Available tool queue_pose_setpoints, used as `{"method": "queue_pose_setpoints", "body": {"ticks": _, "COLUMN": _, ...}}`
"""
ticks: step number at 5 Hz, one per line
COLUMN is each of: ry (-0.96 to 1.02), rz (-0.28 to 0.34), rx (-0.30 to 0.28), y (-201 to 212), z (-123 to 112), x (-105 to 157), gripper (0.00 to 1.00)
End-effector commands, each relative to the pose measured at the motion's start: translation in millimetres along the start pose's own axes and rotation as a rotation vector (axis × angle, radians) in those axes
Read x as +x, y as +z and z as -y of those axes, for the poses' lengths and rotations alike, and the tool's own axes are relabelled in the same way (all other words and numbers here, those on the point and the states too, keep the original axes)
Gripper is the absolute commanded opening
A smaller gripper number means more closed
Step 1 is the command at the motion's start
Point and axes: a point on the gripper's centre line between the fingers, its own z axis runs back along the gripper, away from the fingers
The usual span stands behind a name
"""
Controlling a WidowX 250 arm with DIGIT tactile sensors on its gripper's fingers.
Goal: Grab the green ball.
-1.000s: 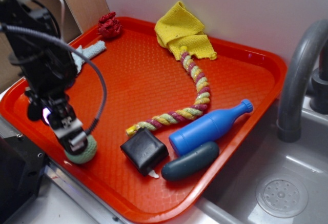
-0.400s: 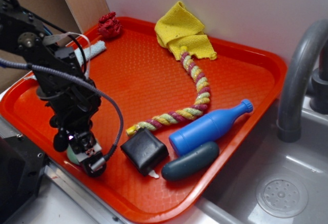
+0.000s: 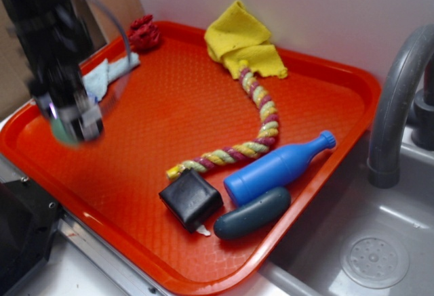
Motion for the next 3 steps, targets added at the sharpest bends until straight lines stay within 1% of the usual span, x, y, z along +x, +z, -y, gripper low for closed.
{"method": "queue_pose_setpoints", "body": {"ticks": 1, "ry": 0.201, "rz": 0.177, "rx": -0.045, "y": 119.1, "z": -42.8, "x": 22.2, "gripper": 0.00}}
{"method": "queue_pose_setpoints", "body": {"ticks": 2, "ry": 0.099, "rz": 0.239, "rx": -0.019, "y": 156.3, "z": -10.4, "x": 28.9, "gripper": 0.00}}
{"method": "queue_pose_setpoints", "body": {"ticks": 3, "ry": 0.051, "rz": 0.230, "rx": 0.076, "y": 134.2, "z": 3.4, "x": 30.3, "gripper": 0.00}}
